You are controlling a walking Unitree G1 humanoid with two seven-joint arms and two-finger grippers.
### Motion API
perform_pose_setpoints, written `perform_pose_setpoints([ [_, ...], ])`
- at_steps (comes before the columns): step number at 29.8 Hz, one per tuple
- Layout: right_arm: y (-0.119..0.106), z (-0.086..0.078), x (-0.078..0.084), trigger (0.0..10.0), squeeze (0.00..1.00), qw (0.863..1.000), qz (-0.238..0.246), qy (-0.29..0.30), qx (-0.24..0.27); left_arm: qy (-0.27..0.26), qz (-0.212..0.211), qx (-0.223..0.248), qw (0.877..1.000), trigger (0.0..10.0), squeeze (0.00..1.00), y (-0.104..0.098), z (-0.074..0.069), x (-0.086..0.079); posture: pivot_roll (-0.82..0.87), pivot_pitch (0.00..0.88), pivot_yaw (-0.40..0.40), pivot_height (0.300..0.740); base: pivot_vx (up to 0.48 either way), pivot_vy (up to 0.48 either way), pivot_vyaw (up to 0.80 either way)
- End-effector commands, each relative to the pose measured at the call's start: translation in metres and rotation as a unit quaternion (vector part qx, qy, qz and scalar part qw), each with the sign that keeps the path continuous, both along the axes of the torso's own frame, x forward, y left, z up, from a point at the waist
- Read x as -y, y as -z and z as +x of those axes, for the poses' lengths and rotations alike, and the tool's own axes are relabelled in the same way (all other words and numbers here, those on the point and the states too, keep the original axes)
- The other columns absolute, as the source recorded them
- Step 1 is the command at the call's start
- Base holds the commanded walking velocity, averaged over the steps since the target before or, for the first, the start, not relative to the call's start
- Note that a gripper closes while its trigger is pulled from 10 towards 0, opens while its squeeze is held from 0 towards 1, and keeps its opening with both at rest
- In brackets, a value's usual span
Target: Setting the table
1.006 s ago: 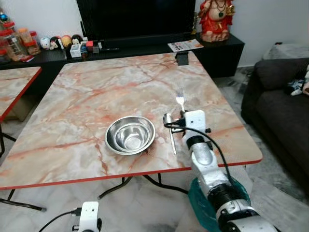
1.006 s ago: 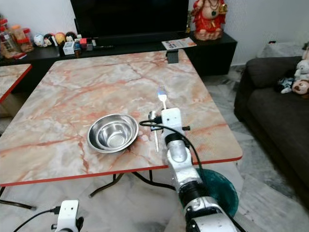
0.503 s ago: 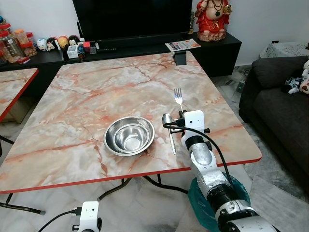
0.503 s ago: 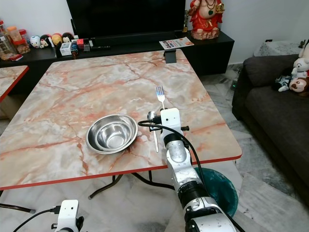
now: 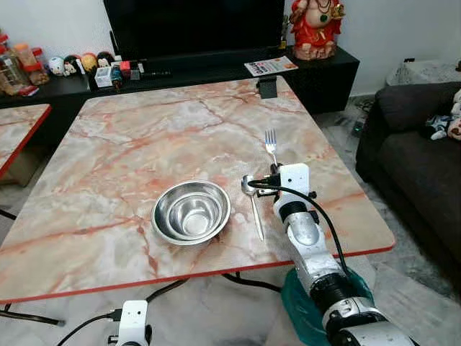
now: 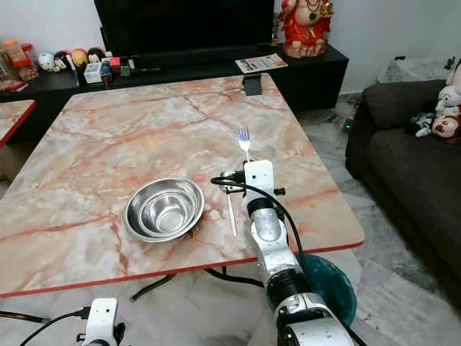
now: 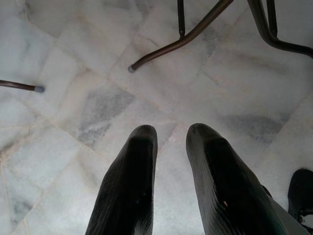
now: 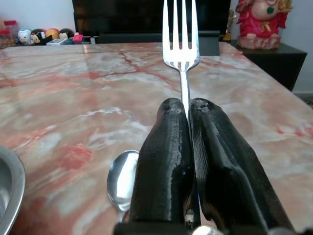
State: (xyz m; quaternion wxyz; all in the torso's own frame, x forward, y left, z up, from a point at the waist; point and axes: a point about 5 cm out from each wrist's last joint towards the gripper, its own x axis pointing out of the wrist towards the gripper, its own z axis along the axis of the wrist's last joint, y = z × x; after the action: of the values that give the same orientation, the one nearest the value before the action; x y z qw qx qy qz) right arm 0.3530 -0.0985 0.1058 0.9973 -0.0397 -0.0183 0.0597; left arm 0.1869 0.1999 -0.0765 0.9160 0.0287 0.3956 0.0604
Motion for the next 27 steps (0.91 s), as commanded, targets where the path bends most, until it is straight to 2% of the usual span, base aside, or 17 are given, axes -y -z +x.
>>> perform_pose_setpoints([
  [1,-0.0086,0.0031,-0.0032,10.0,0.0,1.0,0.008,-0.005,0.017,-0.002,0.004,-0.007,1.0,10.0,0.0,0.0007,-0.0022,-0.0042,-0.02,0.0,0.071,0.74,0.277,0.0,0.0],
  [19,-0.0047,-0.0011,-0.0045,10.0,0.0,1.0,0.004,-0.01,0.014,-0.005,0.001,-0.008,1.0,10.0,0.0,0.0014,-0.0028,-0.0024,-0.03,0.0,0.067,0.74,0.278,0.0,0.0],
  [27,-0.0015,-0.0038,-0.0107,10.0,0.0,1.0,0.006,-0.018,0.006,-0.004,0.005,-0.007,1.0,10.0,0.0,0.0008,-0.0017,-0.0033,-0.03,0.0,0.071,0.74,0.253,0.0,0.0],
])
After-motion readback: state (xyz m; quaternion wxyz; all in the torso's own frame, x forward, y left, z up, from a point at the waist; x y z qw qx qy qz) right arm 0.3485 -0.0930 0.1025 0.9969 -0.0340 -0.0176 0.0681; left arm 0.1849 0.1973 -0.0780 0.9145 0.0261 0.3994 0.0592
